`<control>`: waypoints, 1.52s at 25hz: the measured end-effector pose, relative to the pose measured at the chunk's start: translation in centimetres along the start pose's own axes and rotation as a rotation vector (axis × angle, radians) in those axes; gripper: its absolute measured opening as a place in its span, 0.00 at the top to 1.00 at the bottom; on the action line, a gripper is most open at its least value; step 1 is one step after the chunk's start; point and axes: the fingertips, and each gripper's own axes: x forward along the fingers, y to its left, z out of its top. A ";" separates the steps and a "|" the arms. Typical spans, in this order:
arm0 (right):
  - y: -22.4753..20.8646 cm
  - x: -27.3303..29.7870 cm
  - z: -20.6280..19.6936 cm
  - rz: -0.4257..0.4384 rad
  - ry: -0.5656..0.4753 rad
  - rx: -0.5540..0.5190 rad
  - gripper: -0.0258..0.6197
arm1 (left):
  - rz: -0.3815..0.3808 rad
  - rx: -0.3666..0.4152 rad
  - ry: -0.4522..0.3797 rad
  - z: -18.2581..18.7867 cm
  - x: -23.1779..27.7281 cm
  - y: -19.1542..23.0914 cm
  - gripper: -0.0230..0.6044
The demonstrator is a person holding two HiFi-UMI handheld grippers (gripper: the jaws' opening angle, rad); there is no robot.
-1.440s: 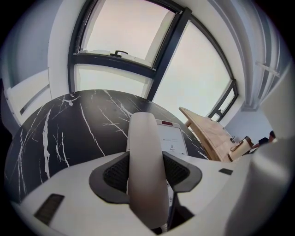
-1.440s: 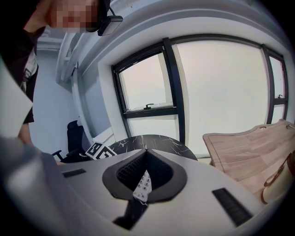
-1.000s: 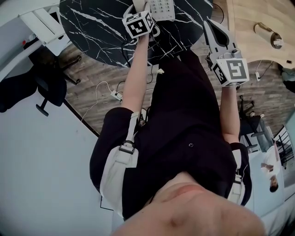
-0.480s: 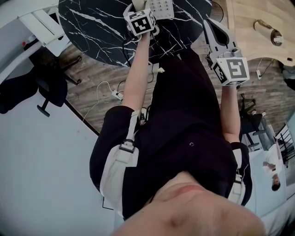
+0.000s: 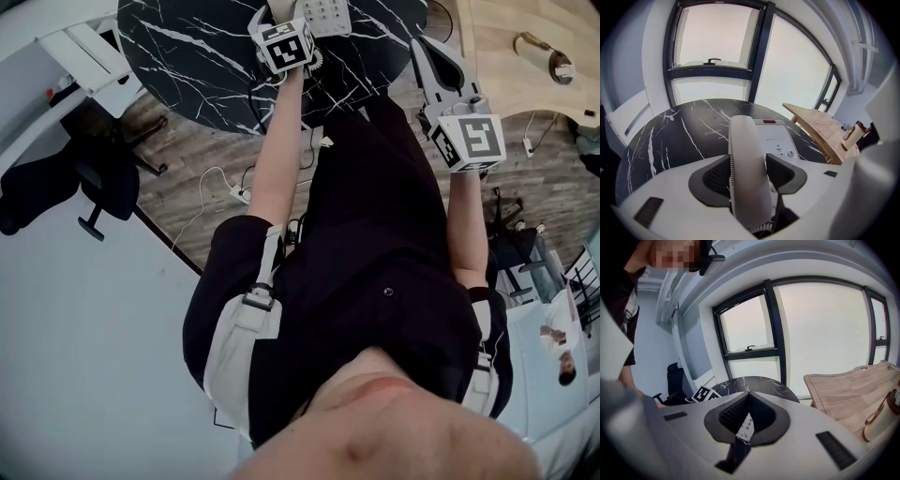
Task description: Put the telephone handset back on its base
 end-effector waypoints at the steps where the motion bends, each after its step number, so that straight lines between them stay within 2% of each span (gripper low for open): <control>1: 0.1 -0.1 0.0 -0.001 -0.001 -0.001 0.91 | 0.000 -0.001 -0.006 0.0 -0.2 0.0 0.56; 15: 1.4 -1.6 0.0 -0.013 -0.059 -0.002 0.91 | -0.058 -0.018 -0.073 0.7 -4.1 -0.2 0.56; 21: 2.0 -2.2 0.0 -0.007 -0.093 -0.005 0.91 | -0.086 -0.037 -0.125 1.3 -7.5 -0.1 0.61; 28: 3.0 -2.8 0.3 0.015 -0.139 -0.021 0.91 | -0.115 -0.001 -0.182 1.3 -12.2 -1.4 0.65; 38: 3.8 -4.3 1.3 0.095 -0.197 -0.062 0.91 | -0.099 0.018 -0.308 2.5 -18.6 -3.8 0.76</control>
